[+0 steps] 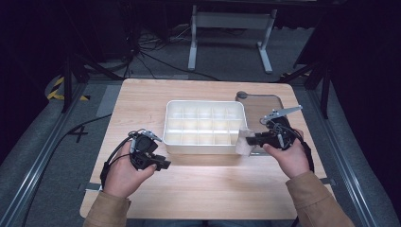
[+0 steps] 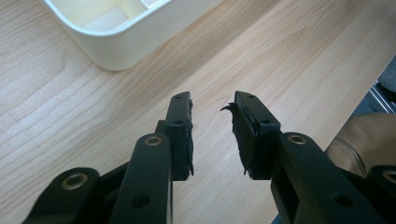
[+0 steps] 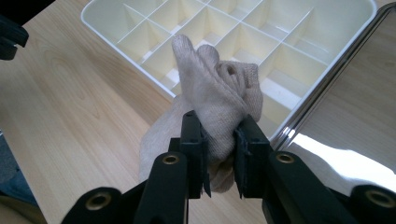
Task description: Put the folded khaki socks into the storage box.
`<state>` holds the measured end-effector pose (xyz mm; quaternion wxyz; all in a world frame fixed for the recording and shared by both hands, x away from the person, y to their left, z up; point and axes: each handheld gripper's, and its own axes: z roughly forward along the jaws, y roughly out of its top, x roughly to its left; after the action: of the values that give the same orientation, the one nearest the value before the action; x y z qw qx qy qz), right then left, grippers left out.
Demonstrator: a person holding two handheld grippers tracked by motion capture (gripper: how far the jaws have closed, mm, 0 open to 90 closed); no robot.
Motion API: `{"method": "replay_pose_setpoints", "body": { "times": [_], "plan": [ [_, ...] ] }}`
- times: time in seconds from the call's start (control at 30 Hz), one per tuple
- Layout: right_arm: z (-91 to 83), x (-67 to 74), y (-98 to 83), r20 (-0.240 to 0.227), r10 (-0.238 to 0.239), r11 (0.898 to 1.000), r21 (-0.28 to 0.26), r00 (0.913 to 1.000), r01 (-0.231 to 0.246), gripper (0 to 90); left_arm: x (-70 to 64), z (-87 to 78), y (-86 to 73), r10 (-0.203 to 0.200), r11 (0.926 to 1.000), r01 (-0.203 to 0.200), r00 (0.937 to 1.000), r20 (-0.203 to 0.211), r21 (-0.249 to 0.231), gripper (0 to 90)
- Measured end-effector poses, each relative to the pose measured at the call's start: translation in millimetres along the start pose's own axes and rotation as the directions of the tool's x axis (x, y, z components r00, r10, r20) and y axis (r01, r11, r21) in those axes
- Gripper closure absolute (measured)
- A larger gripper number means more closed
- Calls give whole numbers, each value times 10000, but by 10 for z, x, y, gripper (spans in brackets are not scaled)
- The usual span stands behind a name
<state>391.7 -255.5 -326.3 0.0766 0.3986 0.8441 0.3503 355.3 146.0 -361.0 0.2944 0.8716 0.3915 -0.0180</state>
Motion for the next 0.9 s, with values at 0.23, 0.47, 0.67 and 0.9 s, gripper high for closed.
{"method": "replay_pose_setpoints", "body": {
  "times": [0.23, 0.47, 0.67, 0.9],
  "plan": [
    [7, -22, 174, 427, -328, 9989, 352, 9985, 314, 761, 31, -21, -35, -135, 9999, 135, 9999, -45, -52, 681],
    [55, -26, 366, 926, -741, 9943, 837, 9929, 664, 760, 57, -58, -96, -274, 9995, 273, 9996, -112, -128, 680],
    [126, -55, 506, 1267, -1008, 9897, 1144, 9868, 864, 760, 93, -107, -161, -461, 9987, 458, 9988, -143, -209, 675],
    [214, -77, 616, 1401, -1349, 9829, 1444, 9809, 1146, 760, 107, -137, -210, -617, 9977, 610, 9979, -208, -288, 675]
  ]
}}
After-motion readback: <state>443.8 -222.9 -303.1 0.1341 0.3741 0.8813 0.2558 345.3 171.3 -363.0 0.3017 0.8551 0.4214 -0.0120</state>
